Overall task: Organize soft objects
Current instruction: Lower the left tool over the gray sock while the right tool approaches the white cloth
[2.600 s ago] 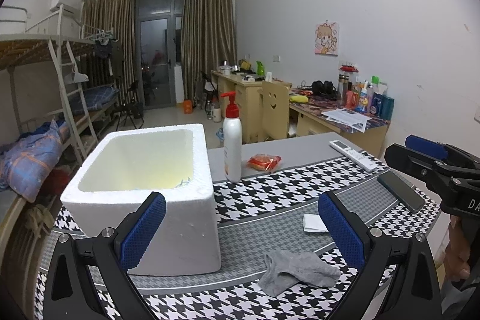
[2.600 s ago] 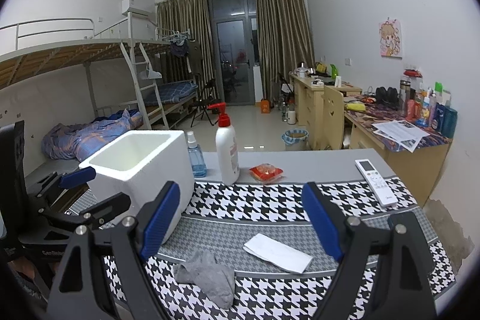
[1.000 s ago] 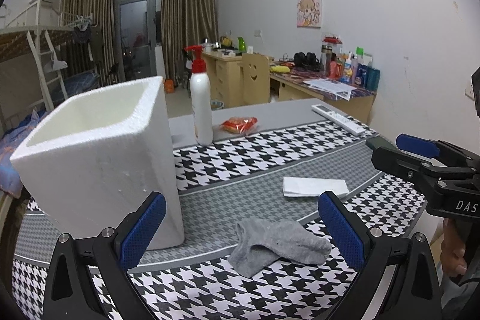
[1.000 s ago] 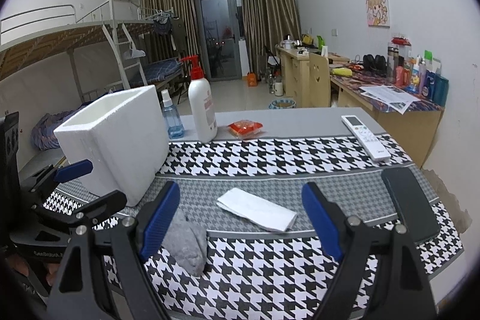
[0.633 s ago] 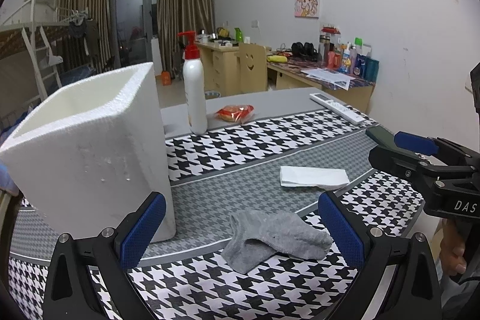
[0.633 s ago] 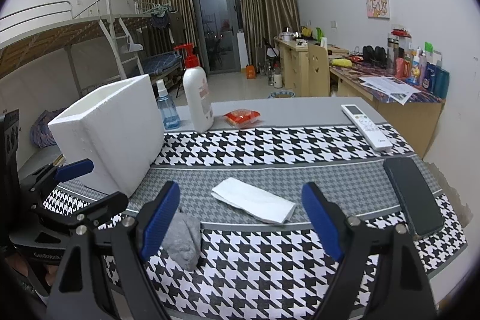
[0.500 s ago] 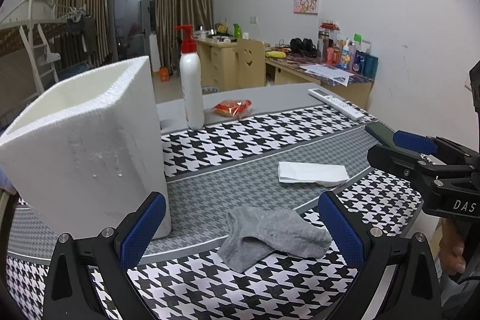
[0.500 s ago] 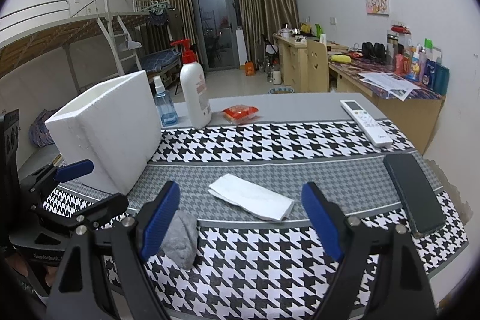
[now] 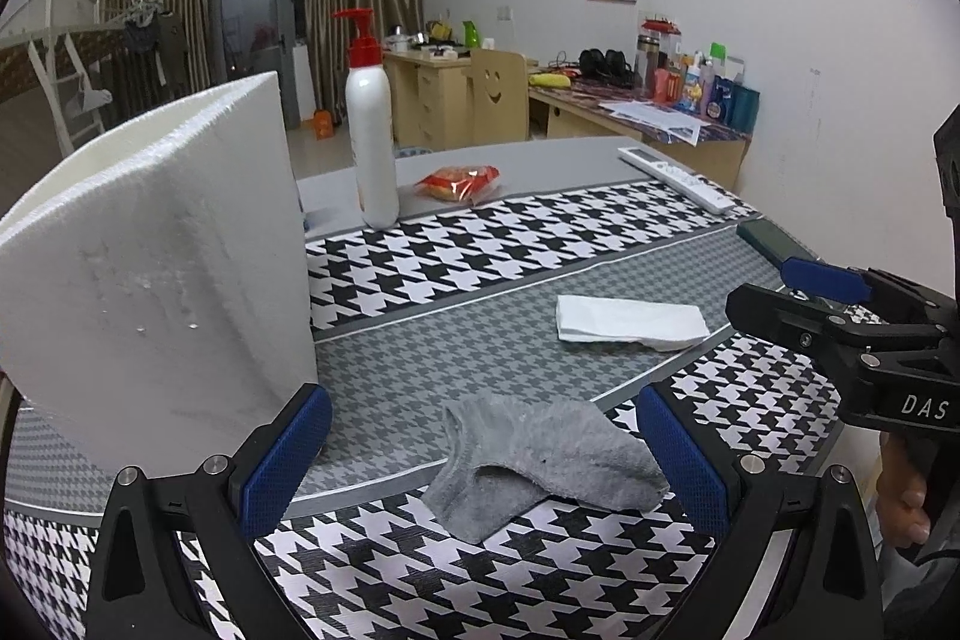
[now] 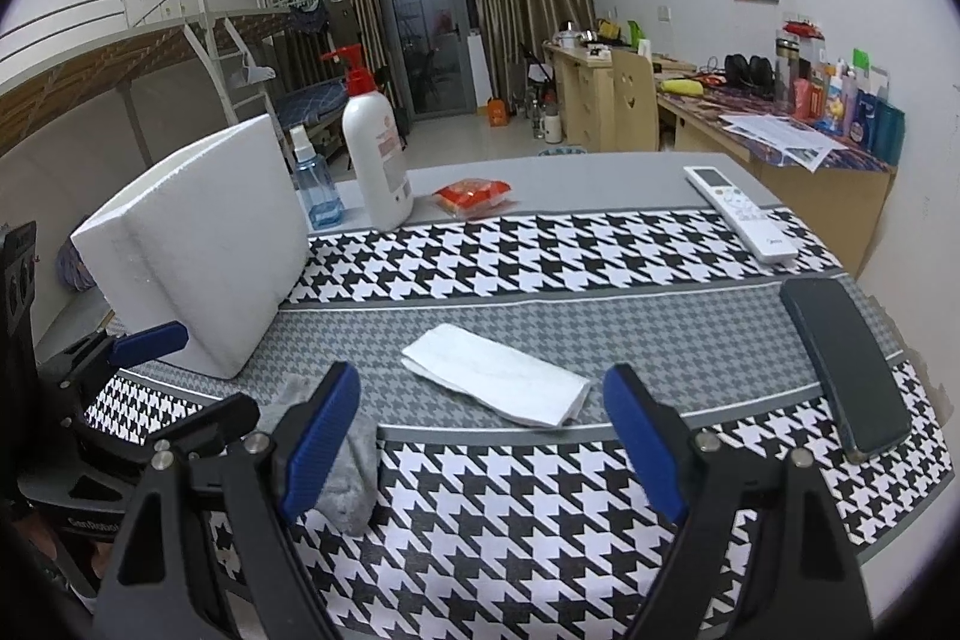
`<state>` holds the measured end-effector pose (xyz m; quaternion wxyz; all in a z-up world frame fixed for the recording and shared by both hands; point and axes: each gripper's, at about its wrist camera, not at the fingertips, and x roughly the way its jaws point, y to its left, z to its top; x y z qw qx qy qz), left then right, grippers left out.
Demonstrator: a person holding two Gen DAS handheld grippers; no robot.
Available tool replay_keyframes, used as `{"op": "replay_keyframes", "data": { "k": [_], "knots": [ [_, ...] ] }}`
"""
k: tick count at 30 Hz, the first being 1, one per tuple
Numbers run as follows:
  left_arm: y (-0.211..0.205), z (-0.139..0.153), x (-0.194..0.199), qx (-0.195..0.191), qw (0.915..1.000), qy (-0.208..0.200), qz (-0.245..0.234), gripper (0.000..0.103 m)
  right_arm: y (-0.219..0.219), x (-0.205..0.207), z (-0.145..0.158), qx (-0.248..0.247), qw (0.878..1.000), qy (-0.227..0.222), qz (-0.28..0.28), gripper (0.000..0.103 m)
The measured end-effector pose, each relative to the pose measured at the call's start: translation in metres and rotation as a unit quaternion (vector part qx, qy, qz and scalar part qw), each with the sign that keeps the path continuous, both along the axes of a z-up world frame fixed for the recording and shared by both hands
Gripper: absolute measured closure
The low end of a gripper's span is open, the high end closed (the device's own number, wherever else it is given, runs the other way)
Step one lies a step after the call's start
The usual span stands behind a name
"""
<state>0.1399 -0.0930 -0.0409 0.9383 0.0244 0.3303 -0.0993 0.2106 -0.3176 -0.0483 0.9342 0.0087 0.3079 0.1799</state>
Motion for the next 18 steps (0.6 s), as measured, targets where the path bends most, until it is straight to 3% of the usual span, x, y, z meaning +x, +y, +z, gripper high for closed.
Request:
{"op": "replay_keyframes", "data": {
  "k": [18],
  "knots": [
    [0.0, -0.019, 0.017, 0.011, 0.9989, 0.046, 0.006, 0.001, 0.005, 0.025, -0.019, -0.009, 0.999, 0.048, 0.0, 0.017]
  ]
}}
